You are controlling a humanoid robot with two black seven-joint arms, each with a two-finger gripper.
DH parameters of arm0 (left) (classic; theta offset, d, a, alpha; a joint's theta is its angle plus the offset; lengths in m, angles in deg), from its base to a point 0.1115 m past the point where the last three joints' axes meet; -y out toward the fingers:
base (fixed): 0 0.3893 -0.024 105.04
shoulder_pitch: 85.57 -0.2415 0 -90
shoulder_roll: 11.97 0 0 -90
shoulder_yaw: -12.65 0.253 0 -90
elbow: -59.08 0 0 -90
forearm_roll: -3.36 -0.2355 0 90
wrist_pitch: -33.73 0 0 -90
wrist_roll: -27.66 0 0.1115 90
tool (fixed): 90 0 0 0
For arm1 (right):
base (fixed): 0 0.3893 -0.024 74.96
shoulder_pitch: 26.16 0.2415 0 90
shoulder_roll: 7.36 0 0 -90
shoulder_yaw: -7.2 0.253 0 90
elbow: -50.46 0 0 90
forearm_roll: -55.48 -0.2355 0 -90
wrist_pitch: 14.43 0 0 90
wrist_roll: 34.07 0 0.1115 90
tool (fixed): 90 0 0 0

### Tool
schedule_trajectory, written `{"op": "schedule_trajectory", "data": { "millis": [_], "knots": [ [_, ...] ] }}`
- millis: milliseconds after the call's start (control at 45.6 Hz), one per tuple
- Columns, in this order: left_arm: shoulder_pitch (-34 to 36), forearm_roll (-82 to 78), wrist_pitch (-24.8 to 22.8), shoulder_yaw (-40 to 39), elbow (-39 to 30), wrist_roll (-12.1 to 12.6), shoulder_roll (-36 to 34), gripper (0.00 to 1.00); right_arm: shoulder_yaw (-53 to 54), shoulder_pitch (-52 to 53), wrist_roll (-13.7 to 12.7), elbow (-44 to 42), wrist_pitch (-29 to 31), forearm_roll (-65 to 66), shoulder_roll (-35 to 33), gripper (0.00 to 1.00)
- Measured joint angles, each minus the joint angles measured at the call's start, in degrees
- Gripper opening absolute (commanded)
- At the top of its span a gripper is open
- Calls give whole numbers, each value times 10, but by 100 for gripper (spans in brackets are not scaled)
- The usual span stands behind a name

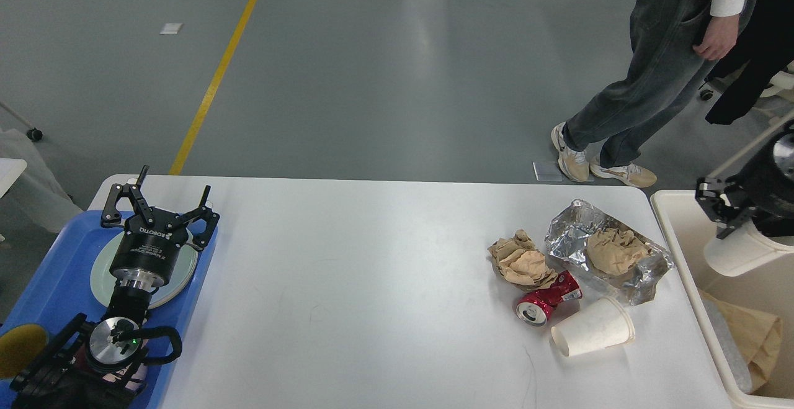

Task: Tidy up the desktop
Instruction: 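Carry the paper cup into the white bin and release it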

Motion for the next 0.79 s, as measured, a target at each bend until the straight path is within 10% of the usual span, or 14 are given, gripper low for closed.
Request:
{"op": "schedule_trajectory", "data": {
  "millis": [460, 789],
  "knots": [
    [0, 0, 0, 0, 0, -1, 0, 97, 144, -402, -2, -334, -45, 70, -151, 0],
    [0, 0, 0, 0, 0, 0, 0, 97, 287, -754, -3, -653, -113, 68, -68, 0]
  ]
}}
